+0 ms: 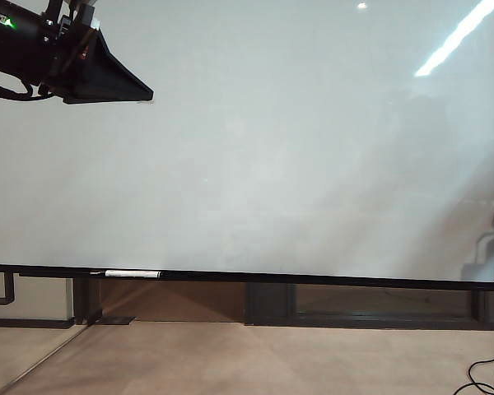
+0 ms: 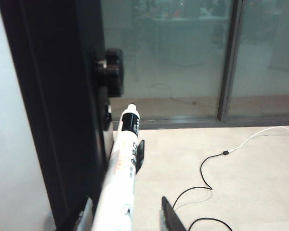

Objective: Reach to the right to find the marker pen, pick it up, and write the number 10 on the whiteboard.

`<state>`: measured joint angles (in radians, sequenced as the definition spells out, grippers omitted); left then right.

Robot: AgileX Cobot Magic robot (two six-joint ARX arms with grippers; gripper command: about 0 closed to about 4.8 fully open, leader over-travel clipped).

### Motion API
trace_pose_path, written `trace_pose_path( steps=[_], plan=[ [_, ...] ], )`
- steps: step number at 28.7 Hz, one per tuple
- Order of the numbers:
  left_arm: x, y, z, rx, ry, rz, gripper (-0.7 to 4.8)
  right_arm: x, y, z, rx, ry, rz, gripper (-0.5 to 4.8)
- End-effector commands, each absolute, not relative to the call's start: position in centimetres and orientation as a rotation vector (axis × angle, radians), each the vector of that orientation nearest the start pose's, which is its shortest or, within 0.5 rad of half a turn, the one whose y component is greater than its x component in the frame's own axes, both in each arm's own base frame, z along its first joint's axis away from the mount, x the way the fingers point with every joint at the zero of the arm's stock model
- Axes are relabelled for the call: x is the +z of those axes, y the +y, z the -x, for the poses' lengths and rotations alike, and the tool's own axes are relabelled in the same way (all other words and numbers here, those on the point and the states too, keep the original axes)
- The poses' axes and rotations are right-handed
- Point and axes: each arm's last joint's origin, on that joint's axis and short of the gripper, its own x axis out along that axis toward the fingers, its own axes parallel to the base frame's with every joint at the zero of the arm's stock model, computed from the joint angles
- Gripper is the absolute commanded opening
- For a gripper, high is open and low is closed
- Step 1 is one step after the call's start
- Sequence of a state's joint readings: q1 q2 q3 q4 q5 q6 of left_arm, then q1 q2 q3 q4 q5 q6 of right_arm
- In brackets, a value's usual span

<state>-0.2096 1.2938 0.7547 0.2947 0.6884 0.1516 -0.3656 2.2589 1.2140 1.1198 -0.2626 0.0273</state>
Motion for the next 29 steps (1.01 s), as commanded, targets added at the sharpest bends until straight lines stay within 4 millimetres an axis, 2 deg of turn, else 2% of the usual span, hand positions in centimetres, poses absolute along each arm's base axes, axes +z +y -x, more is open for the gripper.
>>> trace_pose_path(
  steps=[1, 25, 29],
  plan=[
    [26.50, -7.60, -26.64, -0.915, 0.152, -0.094, -0.06, 13.84, -15.59, -43.05, -0.096, -0.114, -0.010, 1.81],
    [26.59, -7.61, -26.66, -0.916, 0.139, -0.103, -0.06, 13.94, -15.30, -43.20, -0.115, -0.128, 0.006, 1.66],
    [26.67, -7.61, -26.67, -0.915, 0.130, -0.106, -0.06, 14.26, -15.45, -43.87, -0.113, -0.100, 0.006, 1.60]
  ],
)
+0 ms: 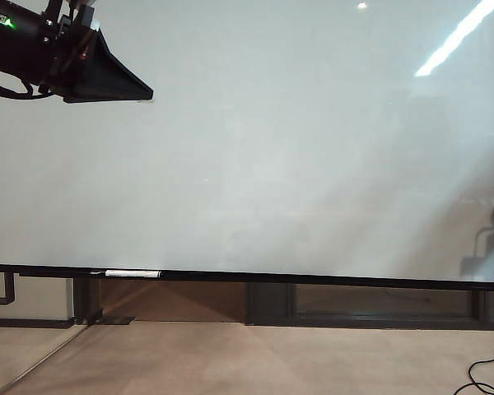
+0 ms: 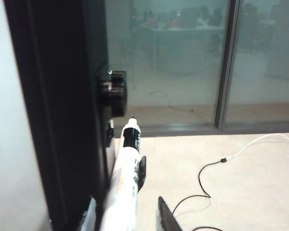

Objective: Reach to the right to find the marker pen, pick it up, and write the number 10 on the whiteboard.

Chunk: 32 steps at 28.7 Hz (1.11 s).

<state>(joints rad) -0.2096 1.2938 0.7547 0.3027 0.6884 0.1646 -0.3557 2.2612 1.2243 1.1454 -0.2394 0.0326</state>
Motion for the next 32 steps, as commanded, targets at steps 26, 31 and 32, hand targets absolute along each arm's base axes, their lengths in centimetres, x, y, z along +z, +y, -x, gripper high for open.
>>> trace_pose_path(
  steps=[26, 31, 32],
  plan=[
    [26.6, -7.6, -26.7, -0.915, 0.133, -0.103, -0.06, 15.2, -14.9, -41.8, -0.099, -0.085, 0.026, -0.06],
    [26.3, -7.6, -26.6, -0.917, 0.171, -0.092, -0.06, 17.0, -14.5, -38.7, -0.167, -0.080, 0.028, -0.06],
    [26.2, -7.6, -26.6, -0.918, 0.181, -0.090, -0.06, 17.4, -14.4, -38.2, -0.180, -0.083, 0.029, -0.06]
  ],
)
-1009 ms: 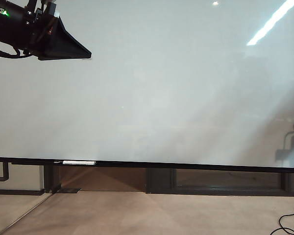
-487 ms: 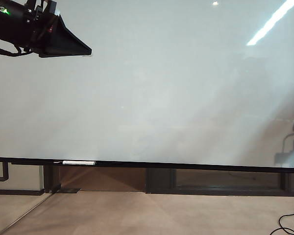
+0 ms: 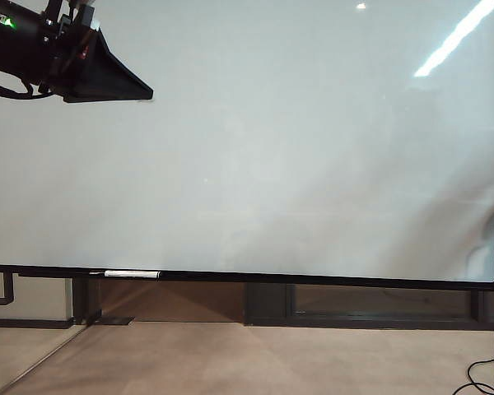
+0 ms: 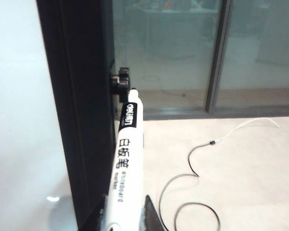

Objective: Reach to the right to find the marker pen, pick it up, and write the number 10 on the whiteboard.

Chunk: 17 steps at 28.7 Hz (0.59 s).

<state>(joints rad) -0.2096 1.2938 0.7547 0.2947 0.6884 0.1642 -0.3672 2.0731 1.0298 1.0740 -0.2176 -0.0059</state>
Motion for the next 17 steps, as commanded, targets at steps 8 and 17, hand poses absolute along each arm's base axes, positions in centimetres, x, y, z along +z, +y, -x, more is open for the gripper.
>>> trace_pose_path(
  steps=[8, 17],
  plan=[
    [25.9, -7.8, -26.4, -0.933, 0.215, -0.080, -0.06, 21.1, -14.5, -34.9, -0.230, -0.105, -0.002, -0.06],
    [26.0, -7.8, -26.4, -0.925, 0.220, -0.063, -0.06, 24.8, -11.5, -32.1, -0.174, -0.114, 0.000, -0.06]
  ],
)
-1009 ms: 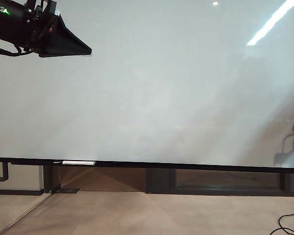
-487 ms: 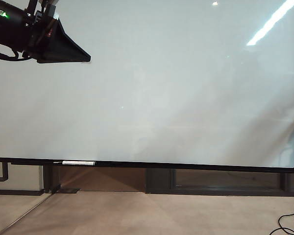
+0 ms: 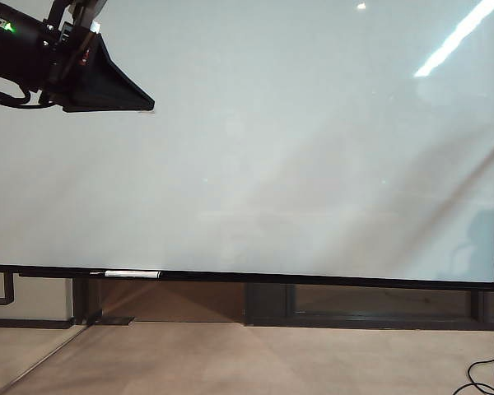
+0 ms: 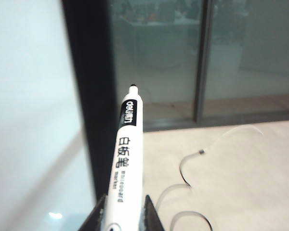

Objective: Reach to the right to find the marker pen, pick it up, and write the number 10 on the whiteboard.

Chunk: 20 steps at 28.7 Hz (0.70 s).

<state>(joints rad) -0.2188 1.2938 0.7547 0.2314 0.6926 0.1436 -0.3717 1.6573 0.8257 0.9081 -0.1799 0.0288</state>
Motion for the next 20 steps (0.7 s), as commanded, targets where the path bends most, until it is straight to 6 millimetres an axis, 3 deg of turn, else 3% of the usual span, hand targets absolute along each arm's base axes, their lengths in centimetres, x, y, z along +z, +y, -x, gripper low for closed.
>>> trace_pose_path(
  steps=[1, 8, 14, 20],
  plan=[
    [26.0, -7.8, -26.4, -0.925, 0.217, -0.063, -0.06, 25.2, -11.0, -32.0, -0.164, -0.112, 0.001, -0.06],
    [26.1, -7.7, -26.4, -0.925, 0.214, -0.063, -0.06, 28.2, -6.9, -31.3, -0.050, -0.173, 0.008, -0.06],
    [26.3, -7.7, -26.4, -0.923, 0.193, -0.068, -0.06, 29.4, -3.6, -31.4, 0.052, -0.213, 0.014, -0.06],
    [26.6, -7.7, -26.5, -0.917, 0.174, -0.058, -0.06, 30.7, -1.9, -32.4, 0.105, -0.242, 0.012, -0.06]
  ],
)
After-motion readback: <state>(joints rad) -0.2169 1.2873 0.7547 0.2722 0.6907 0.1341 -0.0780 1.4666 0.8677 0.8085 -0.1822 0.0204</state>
